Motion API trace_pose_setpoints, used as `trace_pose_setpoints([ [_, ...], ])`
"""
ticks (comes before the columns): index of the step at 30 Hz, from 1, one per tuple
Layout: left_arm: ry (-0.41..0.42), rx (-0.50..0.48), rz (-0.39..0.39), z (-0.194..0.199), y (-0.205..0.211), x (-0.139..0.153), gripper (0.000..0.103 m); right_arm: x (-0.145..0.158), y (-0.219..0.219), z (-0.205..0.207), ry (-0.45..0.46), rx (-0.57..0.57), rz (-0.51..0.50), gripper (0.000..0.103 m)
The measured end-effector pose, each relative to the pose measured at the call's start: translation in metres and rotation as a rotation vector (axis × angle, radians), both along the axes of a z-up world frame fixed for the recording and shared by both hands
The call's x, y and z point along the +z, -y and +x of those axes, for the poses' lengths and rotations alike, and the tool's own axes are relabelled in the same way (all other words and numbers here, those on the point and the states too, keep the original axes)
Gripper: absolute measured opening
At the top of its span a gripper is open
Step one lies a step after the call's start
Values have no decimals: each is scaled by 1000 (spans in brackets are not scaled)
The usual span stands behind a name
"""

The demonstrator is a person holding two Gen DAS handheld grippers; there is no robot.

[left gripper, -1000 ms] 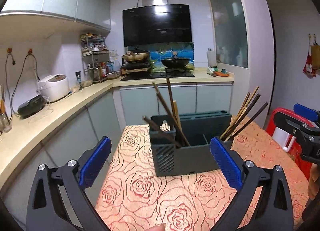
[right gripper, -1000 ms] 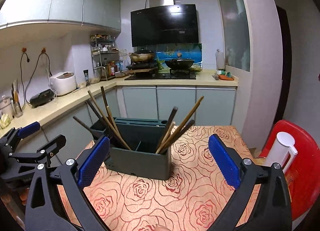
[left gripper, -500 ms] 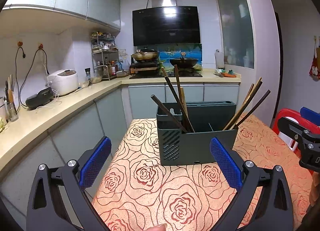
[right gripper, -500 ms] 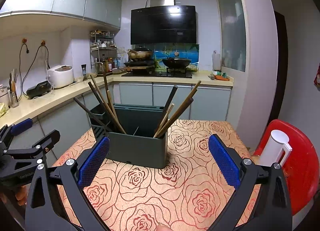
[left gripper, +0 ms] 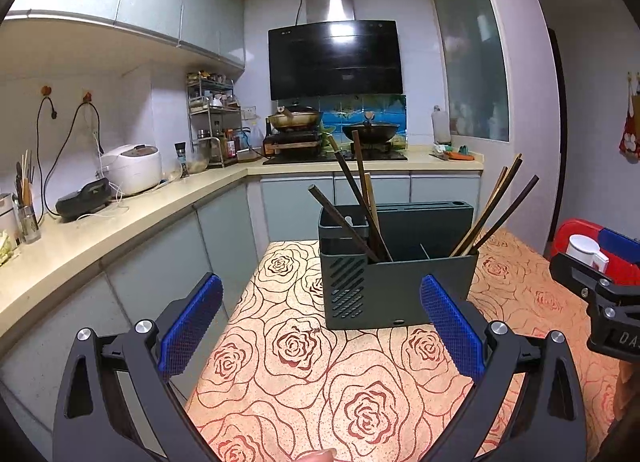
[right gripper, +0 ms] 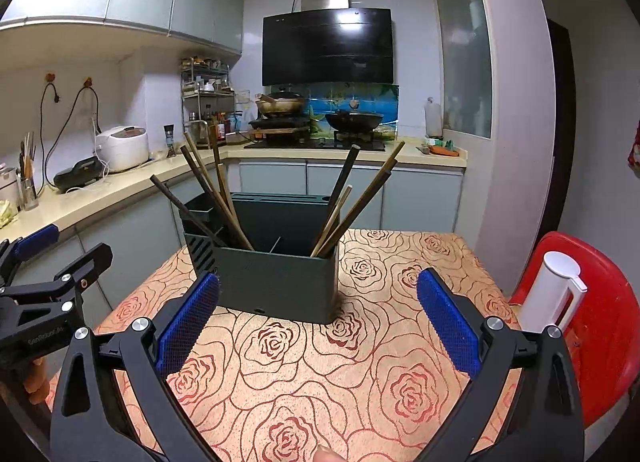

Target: Organize utensils

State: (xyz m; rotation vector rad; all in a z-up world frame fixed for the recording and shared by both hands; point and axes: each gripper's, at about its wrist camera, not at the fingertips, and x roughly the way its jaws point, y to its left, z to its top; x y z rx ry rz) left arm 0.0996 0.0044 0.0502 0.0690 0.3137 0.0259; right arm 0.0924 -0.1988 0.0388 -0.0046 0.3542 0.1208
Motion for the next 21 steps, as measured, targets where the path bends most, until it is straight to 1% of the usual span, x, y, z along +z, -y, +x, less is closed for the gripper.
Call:
trace_pose_setpoints([
  [8,-4,6,-4,1,-3,-1,96,1,6,-7,35,-8,36,96],
  [13,-11,15,-11,3,-6,-1,96,2,7,-7,32,-7,39,96],
  [21,2,17,-9,-1,-7,2,96,2,5,-7,24,1,40,96],
])
